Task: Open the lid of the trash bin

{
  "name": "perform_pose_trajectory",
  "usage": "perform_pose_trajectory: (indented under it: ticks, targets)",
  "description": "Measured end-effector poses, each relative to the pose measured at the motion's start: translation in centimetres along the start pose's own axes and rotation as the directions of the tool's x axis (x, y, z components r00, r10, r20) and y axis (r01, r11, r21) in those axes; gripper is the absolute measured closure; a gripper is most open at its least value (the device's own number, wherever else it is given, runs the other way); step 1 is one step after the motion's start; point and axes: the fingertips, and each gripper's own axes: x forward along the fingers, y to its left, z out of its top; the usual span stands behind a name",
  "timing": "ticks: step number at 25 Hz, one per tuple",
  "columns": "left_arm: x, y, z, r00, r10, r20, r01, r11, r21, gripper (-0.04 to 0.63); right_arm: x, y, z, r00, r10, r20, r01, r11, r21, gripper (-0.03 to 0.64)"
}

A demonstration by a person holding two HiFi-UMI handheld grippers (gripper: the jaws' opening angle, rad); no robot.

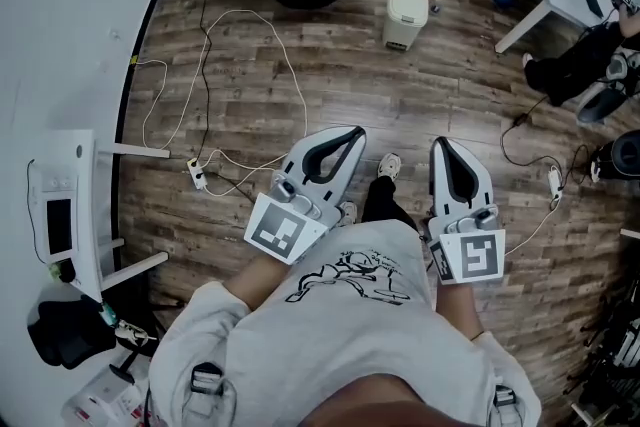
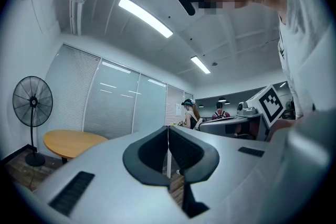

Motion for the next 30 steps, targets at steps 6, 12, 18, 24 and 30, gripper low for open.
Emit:
perform_pose_trajectory:
  ticks: [6, 12, 18, 24, 30]
  targets:
    - [3.9, 1.4, 0.3, 1.000, 0.000, 0.004, 0.000, 1.000, 0.016, 0.575, 2.5, -3.3, 0.4, 1.000, 0.003, 0.012, -0.003, 1.000, -0.007, 0.611]
    - [8.4, 2.3, 0.5, 1.000, -0.006, -0.001, 0.006, 1.000, 0.014, 0.575, 4.7, -7.5, 0.8, 1.000, -0.009, 0.009, 0.009, 1.000, -0.007, 0.611]
    - [13.3, 3.0, 0.5, 1.000, -0.007, -0.007, 0.008, 1.000, 0.014, 0.575, 6.4, -12.1, 0.6, 1.000, -0.021, -0.008, 0.021, 1.000, 0.000, 0.611]
    - [17.8, 3.5, 0.7, 1.000, 0.003, -0.005, -0.003, 1.000, 0.026, 0.575, 8.1, -16.5, 0.4, 1.000, -0.024, -0.013, 0.024, 1.000, 0.005, 0.611]
    - [22.1, 4.5, 0.6, 1.000, 0.014, -0.007, -0.014, 0.999, 0.034, 0.575, 10.1, -20.5, 0.5, 1.000, -0.025, -0.007, 0.025, 1.000, 0.011, 0.611]
